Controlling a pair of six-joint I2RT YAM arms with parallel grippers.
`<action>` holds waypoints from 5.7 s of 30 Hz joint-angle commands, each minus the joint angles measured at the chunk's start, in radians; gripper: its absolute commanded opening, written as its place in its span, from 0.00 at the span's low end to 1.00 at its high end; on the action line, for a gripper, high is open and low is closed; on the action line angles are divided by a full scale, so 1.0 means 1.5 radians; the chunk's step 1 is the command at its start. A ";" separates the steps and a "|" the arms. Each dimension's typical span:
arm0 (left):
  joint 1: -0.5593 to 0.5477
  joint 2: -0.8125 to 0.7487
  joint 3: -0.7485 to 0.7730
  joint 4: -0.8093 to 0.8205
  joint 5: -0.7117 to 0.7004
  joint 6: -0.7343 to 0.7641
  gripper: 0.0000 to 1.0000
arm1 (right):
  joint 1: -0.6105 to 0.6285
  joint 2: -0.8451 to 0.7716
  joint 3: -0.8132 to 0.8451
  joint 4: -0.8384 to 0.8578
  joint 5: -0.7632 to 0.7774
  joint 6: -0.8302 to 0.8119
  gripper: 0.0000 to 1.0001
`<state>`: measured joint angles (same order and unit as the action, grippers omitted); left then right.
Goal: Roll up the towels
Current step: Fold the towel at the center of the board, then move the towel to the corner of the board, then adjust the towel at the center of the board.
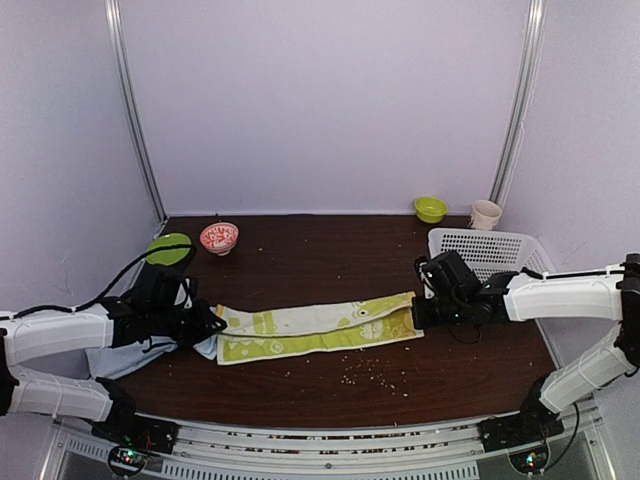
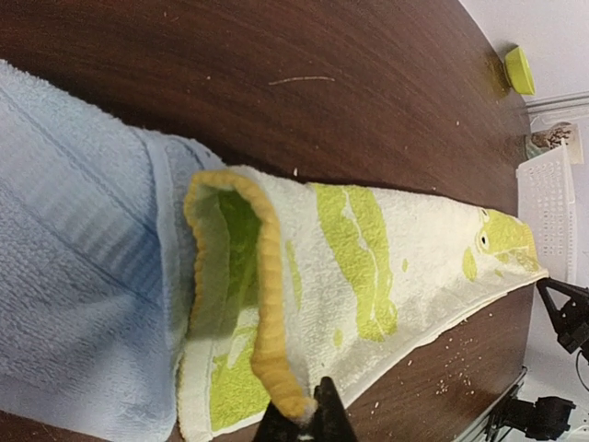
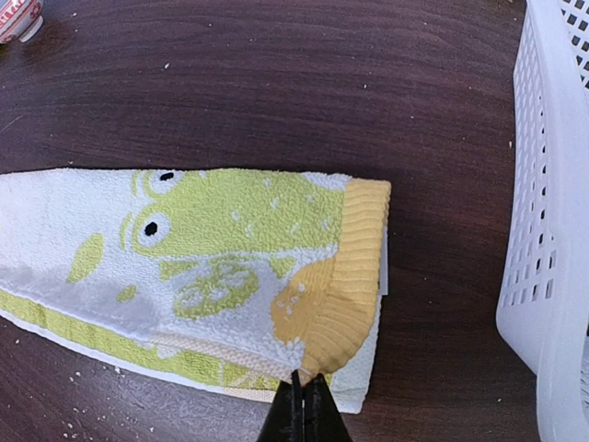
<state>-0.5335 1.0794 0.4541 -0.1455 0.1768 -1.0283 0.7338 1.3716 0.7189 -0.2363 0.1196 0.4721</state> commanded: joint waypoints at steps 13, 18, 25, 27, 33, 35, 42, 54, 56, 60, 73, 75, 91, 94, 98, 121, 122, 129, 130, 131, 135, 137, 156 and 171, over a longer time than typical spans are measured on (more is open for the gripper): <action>-0.039 0.007 -0.031 0.008 -0.024 -0.019 0.00 | 0.006 -0.014 -0.038 0.005 -0.014 0.016 0.00; -0.042 -0.018 -0.034 -0.022 -0.033 -0.013 0.02 | 0.015 -0.041 -0.043 -0.006 -0.071 0.007 0.24; -0.044 -0.112 -0.020 -0.151 -0.021 0.017 0.65 | 0.018 -0.116 0.000 -0.112 -0.090 -0.003 0.66; -0.044 -0.158 -0.010 -0.192 -0.028 0.024 0.79 | 0.017 -0.120 0.020 -0.119 -0.082 -0.003 0.66; -0.044 -0.198 0.046 -0.197 -0.065 0.041 0.77 | 0.017 -0.034 0.088 -0.082 -0.081 0.018 0.55; -0.043 -0.147 0.063 -0.187 -0.060 0.047 0.75 | 0.018 0.005 0.102 -0.063 -0.095 0.028 0.52; -0.043 -0.023 0.060 -0.117 -0.075 0.043 0.67 | 0.024 0.115 0.117 -0.017 -0.109 0.038 0.48; 0.024 0.023 0.044 -0.132 -0.137 0.065 0.49 | 0.012 0.240 0.129 -0.035 -0.111 0.078 0.42; 0.055 0.039 0.032 -0.118 -0.132 0.064 0.44 | 0.007 0.245 0.118 -0.038 -0.113 0.085 0.41; 0.086 0.106 0.048 -0.091 -0.127 0.071 0.31 | -0.001 0.236 0.085 -0.035 -0.118 0.104 0.40; 0.183 0.311 0.176 -0.075 -0.144 0.109 0.00 | -0.006 0.142 -0.021 0.009 -0.125 0.180 0.38; 0.192 0.341 0.214 -0.087 -0.154 0.125 0.00 | -0.002 0.125 -0.033 0.015 -0.125 0.193 0.38; 0.069 0.100 0.191 -0.235 -0.154 0.152 0.72 | 0.015 0.025 0.050 -0.091 -0.114 0.145 0.58; -0.017 0.065 0.171 -0.246 -0.167 0.096 0.68 | 0.015 0.006 0.077 -0.117 -0.099 0.121 0.58; -0.083 0.082 0.153 -0.230 -0.172 0.041 0.55 | 0.016 -0.034 0.086 -0.140 -0.078 0.097 0.57; -0.090 0.245 0.161 -0.126 -0.153 0.054 0.27 | 0.016 -0.132 0.008 -0.182 -0.027 0.123 0.49; -0.091 0.246 0.161 -0.126 -0.152 0.054 0.24 | 0.015 -0.133 0.007 -0.183 -0.025 0.123 0.49; -0.090 0.232 0.162 -0.131 -0.150 0.056 0.03 | 0.014 -0.133 -0.002 -0.190 0.004 0.144 0.48; -0.090 0.228 0.162 -0.133 -0.150 0.056 0.00 | 0.014 -0.134 -0.003 -0.192 0.011 0.151 0.48; -0.090 0.223 0.160 -0.134 -0.151 0.057 0.00 | 0.013 -0.134 -0.004 -0.194 0.020 0.156 0.48; -0.090 0.205 0.152 -0.136 -0.150 0.059 0.00 | 0.002 -0.131 -0.026 -0.185 0.031 0.175 0.48; -0.090 0.200 0.147 -0.137 -0.149 0.059 0.00 | -0.005 -0.125 -0.040 -0.168 0.017 0.187 0.47; -0.094 0.171 0.121 -0.122 -0.124 0.060 0.00 | -0.005 -0.026 -0.091 -0.067 -0.025 0.237 0.38; -0.104 0.157 0.130 -0.122 -0.110 0.061 0.00 | -0.006 -0.014 -0.093 -0.076 -0.004 0.223 0.04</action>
<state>-0.6827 1.3403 0.6437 -0.3592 -0.0032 -0.9516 0.7284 1.3495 0.5900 -0.3149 0.0921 0.8085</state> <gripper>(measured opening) 0.002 0.103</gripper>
